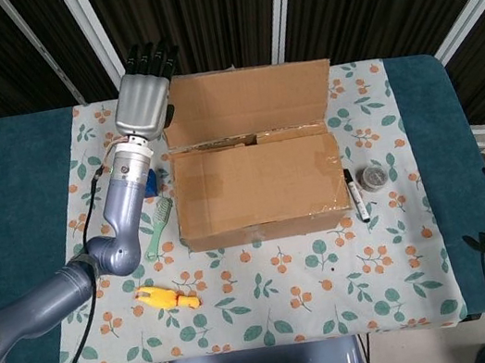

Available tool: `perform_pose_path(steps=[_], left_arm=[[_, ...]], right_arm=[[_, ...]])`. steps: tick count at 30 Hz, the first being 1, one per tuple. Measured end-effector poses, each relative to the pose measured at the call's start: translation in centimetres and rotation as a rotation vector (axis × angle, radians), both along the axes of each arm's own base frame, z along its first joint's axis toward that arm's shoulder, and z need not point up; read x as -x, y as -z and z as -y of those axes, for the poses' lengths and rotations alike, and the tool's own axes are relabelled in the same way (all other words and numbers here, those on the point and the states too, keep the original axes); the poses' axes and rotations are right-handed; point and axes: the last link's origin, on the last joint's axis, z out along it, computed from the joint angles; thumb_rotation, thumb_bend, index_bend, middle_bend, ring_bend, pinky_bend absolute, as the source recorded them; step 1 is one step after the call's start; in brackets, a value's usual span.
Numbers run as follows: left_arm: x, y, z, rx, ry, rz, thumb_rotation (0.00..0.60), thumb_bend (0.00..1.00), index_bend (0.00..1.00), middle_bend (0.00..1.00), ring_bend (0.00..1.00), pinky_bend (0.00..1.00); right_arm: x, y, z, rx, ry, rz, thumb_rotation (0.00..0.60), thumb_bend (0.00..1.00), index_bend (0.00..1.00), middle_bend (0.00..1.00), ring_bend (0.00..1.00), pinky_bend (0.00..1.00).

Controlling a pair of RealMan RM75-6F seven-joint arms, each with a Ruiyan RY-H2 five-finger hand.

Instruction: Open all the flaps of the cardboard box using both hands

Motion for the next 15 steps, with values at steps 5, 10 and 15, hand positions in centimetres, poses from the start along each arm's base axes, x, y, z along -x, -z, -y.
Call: perform_pose_path(steps=[5, 10, 15], left_arm=[[0.0, 1.0, -0.8, -0.005, -0.019, -0.039, 0.600, 0.31, 0.00, 0.00, 0.00, 0.05], [0.4, 1.8, -1.0, 0.014, -0.037, -0.042, 0.600, 0.31, 0.00, 0.00, 0.00, 0.05], [0.9, 1.5, -0.4, 0.035, -0.026, -0.009, 0.600, 0.31, 0.00, 0.00, 0.00, 0.05]], right_arm=[[0.1, 0.0, 0.0, -0.001, 0.006, 0.002, 0.600, 0.12, 0.00, 0.00, 0.00, 0.20], [0.1, -0.1, 0.0, -0.003, 0.006, -0.010, 0.600, 0.12, 0.00, 0.00, 0.00, 0.20], [0.2, -0.1, 0.0, -0.005, 0.013, -0.010, 0.600, 0.12, 0.00, 0.00, 0.00, 0.20]])
